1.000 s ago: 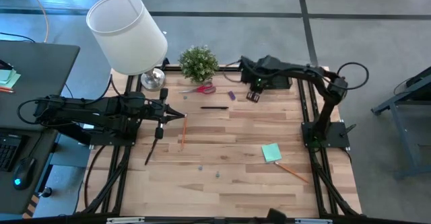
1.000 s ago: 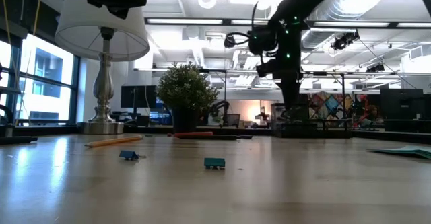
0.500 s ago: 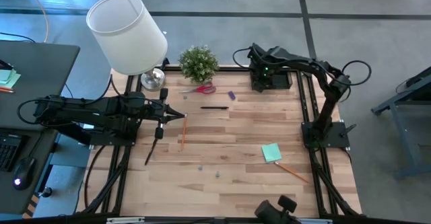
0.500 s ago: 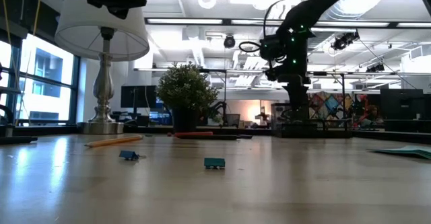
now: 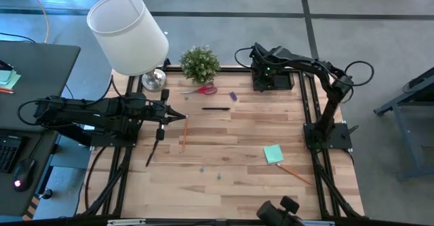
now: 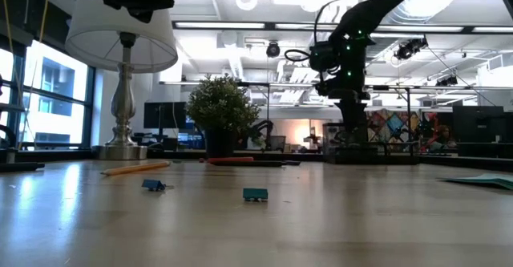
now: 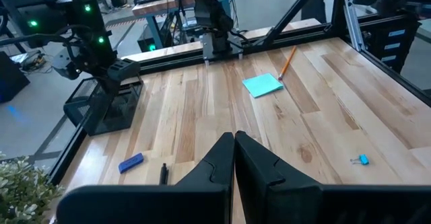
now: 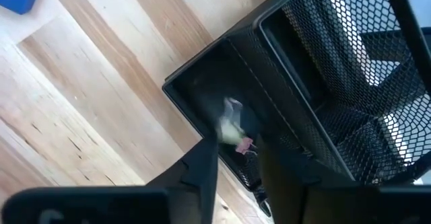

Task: Pick and place office supplies into organizer
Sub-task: Put the gray binder clip in the black desk organizer, then put the bottom black pen in the black desk organizer

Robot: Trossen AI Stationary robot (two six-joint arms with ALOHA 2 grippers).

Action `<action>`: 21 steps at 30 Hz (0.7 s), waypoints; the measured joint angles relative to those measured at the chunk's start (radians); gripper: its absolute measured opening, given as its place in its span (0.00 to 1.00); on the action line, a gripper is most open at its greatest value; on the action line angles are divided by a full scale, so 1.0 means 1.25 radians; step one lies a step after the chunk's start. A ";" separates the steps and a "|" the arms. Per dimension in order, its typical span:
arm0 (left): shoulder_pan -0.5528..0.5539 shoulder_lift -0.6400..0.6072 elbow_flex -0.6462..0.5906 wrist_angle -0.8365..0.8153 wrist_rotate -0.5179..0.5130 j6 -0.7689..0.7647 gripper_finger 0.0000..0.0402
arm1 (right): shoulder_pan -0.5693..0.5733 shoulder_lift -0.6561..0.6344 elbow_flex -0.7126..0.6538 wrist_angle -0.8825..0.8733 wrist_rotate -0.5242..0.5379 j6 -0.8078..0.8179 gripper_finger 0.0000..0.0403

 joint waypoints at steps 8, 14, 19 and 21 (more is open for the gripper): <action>0.000 0.000 0.000 0.000 0.000 0.000 0.00 | 0.004 0.000 0.000 0.010 -0.031 0.041 0.40; 0.000 0.000 0.000 0.000 0.000 0.000 0.00 | 0.079 -0.001 0.000 0.095 -0.124 0.072 0.42; 0.000 0.000 0.000 0.001 0.000 0.000 0.00 | 0.185 -0.001 0.001 0.170 -0.129 0.098 0.40; 0.000 0.000 0.000 0.000 0.000 0.000 0.00 | 0.230 -0.001 0.001 0.180 -0.144 0.108 0.38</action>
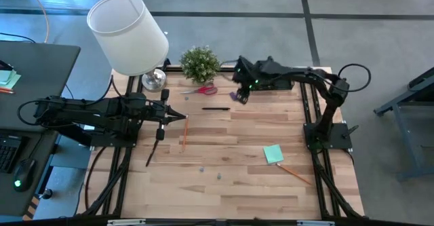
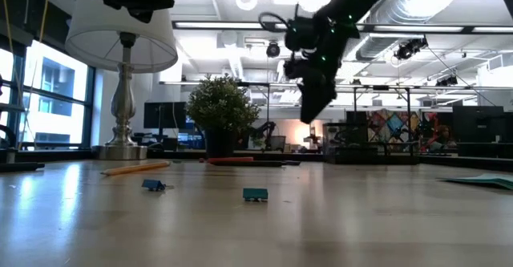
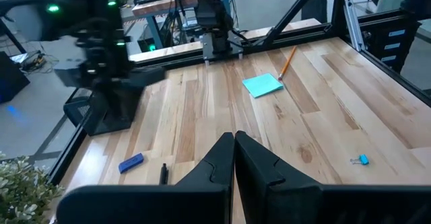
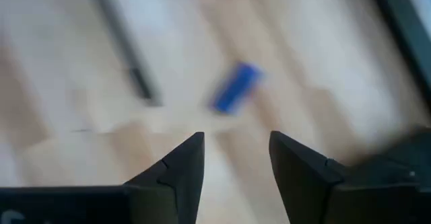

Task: Pick and place office supplies into organizer
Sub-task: Put the bottom black pen in the black desk organizer

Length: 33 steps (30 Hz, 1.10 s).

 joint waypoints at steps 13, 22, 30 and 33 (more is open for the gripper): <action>0.000 0.001 0.000 -0.037 0.045 -0.046 0.00 | 0.270 0.000 0.000 0.011 -0.056 0.122 0.32; -0.002 0.068 0.000 -0.069 0.099 -0.257 0.00 | 0.449 0.000 0.000 0.008 0.080 0.171 0.32; -0.152 0.223 0.107 -0.284 0.003 -0.387 0.00 | 0.498 0.000 0.000 -0.084 0.434 0.309 0.32; -0.197 0.316 0.211 -0.474 -0.085 -0.463 0.00 | 0.482 0.000 0.000 -0.090 0.569 0.309 0.32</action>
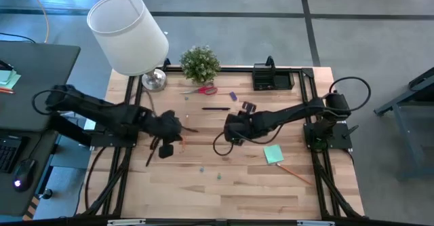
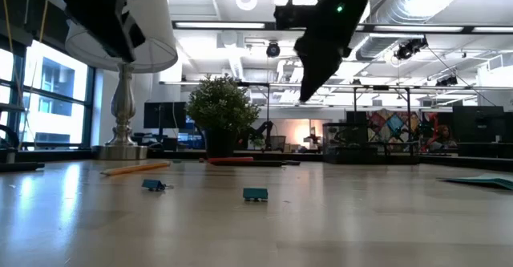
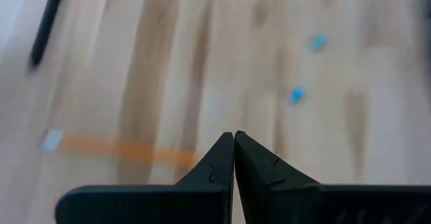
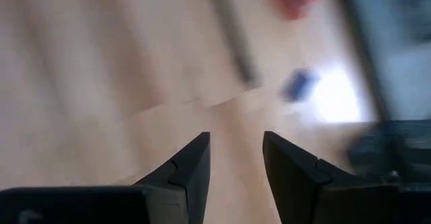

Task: Pick and place office supplies into organizer
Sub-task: Put the bottom black pen in the black desk organizer

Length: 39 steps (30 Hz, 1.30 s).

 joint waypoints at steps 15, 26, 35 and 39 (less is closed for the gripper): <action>-0.002 0.232 0.116 -0.197 -0.158 -0.225 0.24 | -0.168 0.000 0.000 -0.046 0.091 -0.022 0.32; -0.022 0.228 0.115 -0.265 -0.175 -0.391 0.34 | -0.228 0.000 0.000 -0.077 0.143 -0.110 0.32; -0.063 0.228 0.115 -0.305 -0.133 -0.523 0.30 | -0.341 0.000 0.000 -0.017 -0.117 -0.303 0.32; -0.089 0.228 0.115 -0.329 -0.122 -0.576 0.29 | -0.407 0.000 0.000 0.023 -0.294 -0.321 0.32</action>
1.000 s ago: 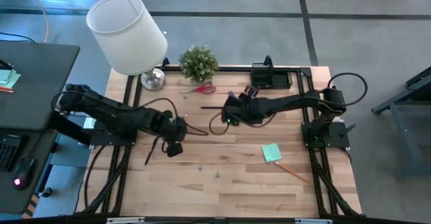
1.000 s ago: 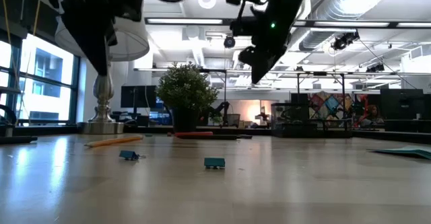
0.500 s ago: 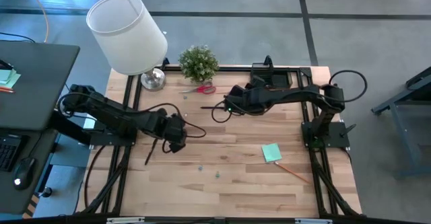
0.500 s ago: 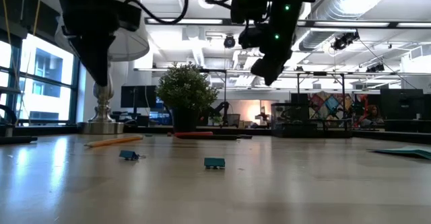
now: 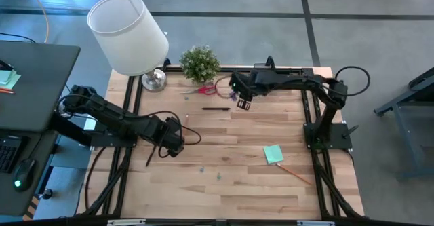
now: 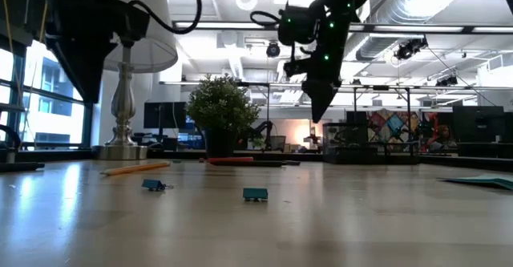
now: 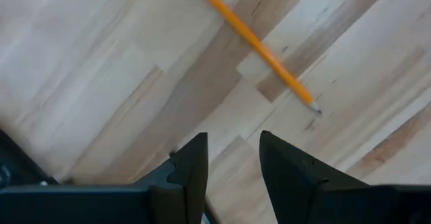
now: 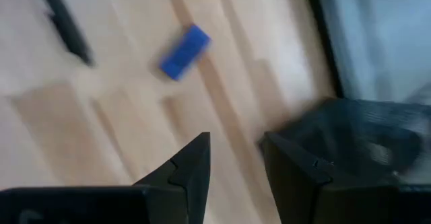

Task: Pick and place office supplies into organizer
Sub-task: Put the bottom black pen in the black desk organizer

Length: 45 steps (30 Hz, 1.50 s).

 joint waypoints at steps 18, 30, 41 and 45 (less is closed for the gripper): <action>-0.008 0.000 -0.216 0.038 0.220 -0.253 0.28 | -0.064 0.000 0.000 0.242 -0.195 -0.096 0.32; -0.008 -0.001 -0.285 0.209 0.217 -0.256 0.27 | -0.064 0.000 0.000 0.193 -0.195 -0.099 0.32; -0.009 -0.003 -0.307 0.239 0.196 -0.227 0.11 | -0.058 0.000 0.000 0.176 -0.235 -0.086 0.32; -0.009 -0.003 -0.307 0.248 0.189 -0.208 0.04 | -0.059 0.000 0.000 0.171 -0.235 -0.081 0.32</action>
